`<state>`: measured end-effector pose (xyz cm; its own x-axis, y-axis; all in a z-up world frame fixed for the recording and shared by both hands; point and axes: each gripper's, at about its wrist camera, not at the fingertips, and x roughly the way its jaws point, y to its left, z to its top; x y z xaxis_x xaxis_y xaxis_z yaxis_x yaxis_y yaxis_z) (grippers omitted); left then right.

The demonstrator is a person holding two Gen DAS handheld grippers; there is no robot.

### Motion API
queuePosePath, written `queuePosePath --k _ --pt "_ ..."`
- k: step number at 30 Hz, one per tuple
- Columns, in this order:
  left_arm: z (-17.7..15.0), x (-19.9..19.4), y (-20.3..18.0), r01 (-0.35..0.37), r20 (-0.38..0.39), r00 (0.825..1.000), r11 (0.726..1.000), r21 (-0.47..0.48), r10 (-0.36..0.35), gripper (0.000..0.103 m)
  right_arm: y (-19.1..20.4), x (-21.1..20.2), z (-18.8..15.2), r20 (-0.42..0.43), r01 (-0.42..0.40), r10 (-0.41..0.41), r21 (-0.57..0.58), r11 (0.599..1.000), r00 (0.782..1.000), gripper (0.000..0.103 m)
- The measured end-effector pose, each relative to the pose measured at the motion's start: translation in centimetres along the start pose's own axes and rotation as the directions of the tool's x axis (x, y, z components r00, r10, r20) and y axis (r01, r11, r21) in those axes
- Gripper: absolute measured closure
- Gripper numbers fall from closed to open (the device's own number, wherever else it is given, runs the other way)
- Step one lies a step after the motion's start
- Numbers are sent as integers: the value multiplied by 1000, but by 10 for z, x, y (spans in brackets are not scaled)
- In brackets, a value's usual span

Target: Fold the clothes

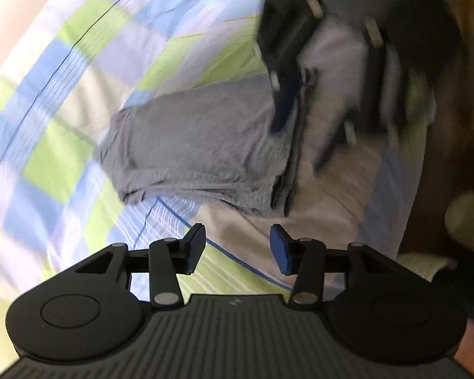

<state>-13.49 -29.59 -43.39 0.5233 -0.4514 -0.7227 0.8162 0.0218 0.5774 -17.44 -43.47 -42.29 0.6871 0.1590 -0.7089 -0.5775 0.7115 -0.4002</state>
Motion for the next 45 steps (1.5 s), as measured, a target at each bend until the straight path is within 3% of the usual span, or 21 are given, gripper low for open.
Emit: queuePosePath --k 3,5,11,16,17,19,22,25,28,33,35,38,45 --pt "-4 1 -10 10 26 1000 995 104 -13 50 -2 8 -2 21 -21 21 -1 1000 1000 79" --pt "-5 1 -11 10 46 999 991 137 -17 50 -6 3 0 29 -20 20 -7 1000 999 101" --pt "3 12 -5 11 94 995 970 245 -35 50 -28 -10 8 72 -41 40 23 999 997 103" --pt "11 29 -6 -17 155 987 933 360 -42 51 -35 -19 8 107 -33 29 34 999 994 103" --pt "13 31 -5 -15 164 985 933 361 -48 54 -36 -19 7 105 -41 37 34 999 994 103" --pt "21 41 3 20 152 985 936 351 -78 98 -35 -20 6 99 -41 38 29 999 994 100" --pt "24 48 17 69 130 985 954 291 -111 98 -28 -28 -5 59 22 -22 4 1000 998 68" --pt "29 42 27 87 148 981 970 226 -123 98 -24 -36 -29 3 93 -93 -20 996 996 67" --pt "30 41 28 84 148 982 971 222 -118 97 -19 -38 -52 -18 139 -140 -61 988 990 67" --pt "27 43 28 95 123 985 972 214 -123 94 -22 -28 -59 -10 179 -182 -149 973 983 73" --pt "26 47 28 105 103 986 974 200 -128 94 -21 -23 -62 -11 168 -173 -195 966 985 100" --pt "24 55 24 123 50 989 969 212 -137 96 -23 -25 -64 -18 129 -137 -237 963 990 100" --pt "49 40 70 172 20 984 967 189 -179 97 -103 -57 -31 -45 -27 27 0 1000 999 101"
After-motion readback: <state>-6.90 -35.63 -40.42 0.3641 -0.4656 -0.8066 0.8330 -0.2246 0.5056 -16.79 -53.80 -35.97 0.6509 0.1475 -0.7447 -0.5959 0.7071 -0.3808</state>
